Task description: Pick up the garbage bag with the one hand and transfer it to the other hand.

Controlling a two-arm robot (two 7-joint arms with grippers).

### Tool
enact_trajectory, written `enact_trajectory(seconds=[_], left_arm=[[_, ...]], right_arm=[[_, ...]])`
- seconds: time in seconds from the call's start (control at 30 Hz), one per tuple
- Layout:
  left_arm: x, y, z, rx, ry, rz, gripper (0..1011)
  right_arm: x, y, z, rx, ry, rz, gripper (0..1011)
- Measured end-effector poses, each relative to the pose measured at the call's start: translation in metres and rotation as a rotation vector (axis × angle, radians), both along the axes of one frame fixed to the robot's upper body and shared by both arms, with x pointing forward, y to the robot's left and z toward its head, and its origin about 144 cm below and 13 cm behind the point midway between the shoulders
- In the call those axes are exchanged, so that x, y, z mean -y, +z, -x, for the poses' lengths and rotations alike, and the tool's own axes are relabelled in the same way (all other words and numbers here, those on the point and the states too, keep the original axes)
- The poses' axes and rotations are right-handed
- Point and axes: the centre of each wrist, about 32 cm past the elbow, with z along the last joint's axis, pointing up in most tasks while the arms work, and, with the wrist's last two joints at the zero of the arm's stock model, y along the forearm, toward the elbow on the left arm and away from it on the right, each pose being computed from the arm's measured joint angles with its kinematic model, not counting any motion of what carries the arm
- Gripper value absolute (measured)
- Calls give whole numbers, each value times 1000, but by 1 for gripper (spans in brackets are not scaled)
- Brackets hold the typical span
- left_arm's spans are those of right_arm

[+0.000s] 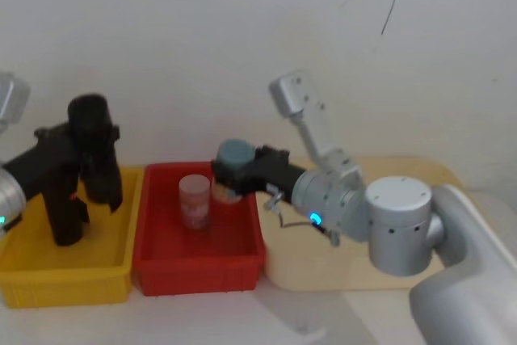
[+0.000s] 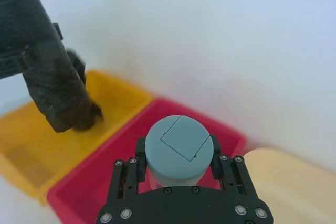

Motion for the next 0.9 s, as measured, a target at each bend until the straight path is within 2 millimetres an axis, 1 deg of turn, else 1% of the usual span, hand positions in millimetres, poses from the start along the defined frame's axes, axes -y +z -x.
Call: enact_trajectory(seconds=[0.07, 0.17, 0.2, 0.27, 0.3, 0.33, 0.37, 0.4, 0.47, 0.53, 0.57, 0.6, 0.63, 0.7, 0.8, 0.83, 0.9], left_arm=[[7, 16, -4, 39, -21, -6, 369], [13, 28, -9, 70, -43, -8, 369], [18, 36, -14, 90, -59, -8, 369], [24, 45, -22, 115, -84, -7, 369], [24, 45, -22, 115, -84, -7, 369], [29, 50, -28, 130, -102, -5, 369], [29, 50, -28, 130, -102, -5, 369], [36, 56, -38, 143, -125, -1, 369], [40, 59, -44, 153, -143, 2, 369], [48, 63, -58, 159, -175, 10, 369], [50, 64, -62, 161, -181, 14, 369], [54, 68, -71, 164, -203, 19, 369], [54, 68, -71, 164, -203, 19, 369], [65, 64, -90, 146, -247, 40, 369], [76, 61, -103, 131, -279, 56, 369], [82, 60, -109, 124, -304, 62, 369], [87, 60, -114, 115, -316, 65, 369]], right_arm=[[6, 10, 2, 31, -17, -20, 665], [13, 20, 4, 65, -42, -38, 665], [14, 22, 4, 72, -50, -41, 665], [20, 28, 4, 92, -74, -49, 665], [21, 29, 4, 98, -83, -51, 665], [23, 31, 4, 104, -91, -52, 665], [24, 32, 4, 108, -99, -53, 665], [27, 34, 3, 116, -117, -56, 665], [30, 36, 2, 124, -137, -56, 665], [35, 37, 0, 132, -168, -53, 665], [36, 36, 0, 133, -176, -52, 665], [40, 36, -2, 135, -200, -48, 665], [41, 35, -3, 134, -208, -46, 665], [45, 33, -6, 132, -242, -38, 665], [52, 27, -12, 121, -285, -25, 665], [53, 26, -13, 117, -299, -20, 665], [58, 19, -18, 104, -336, -6, 665]])
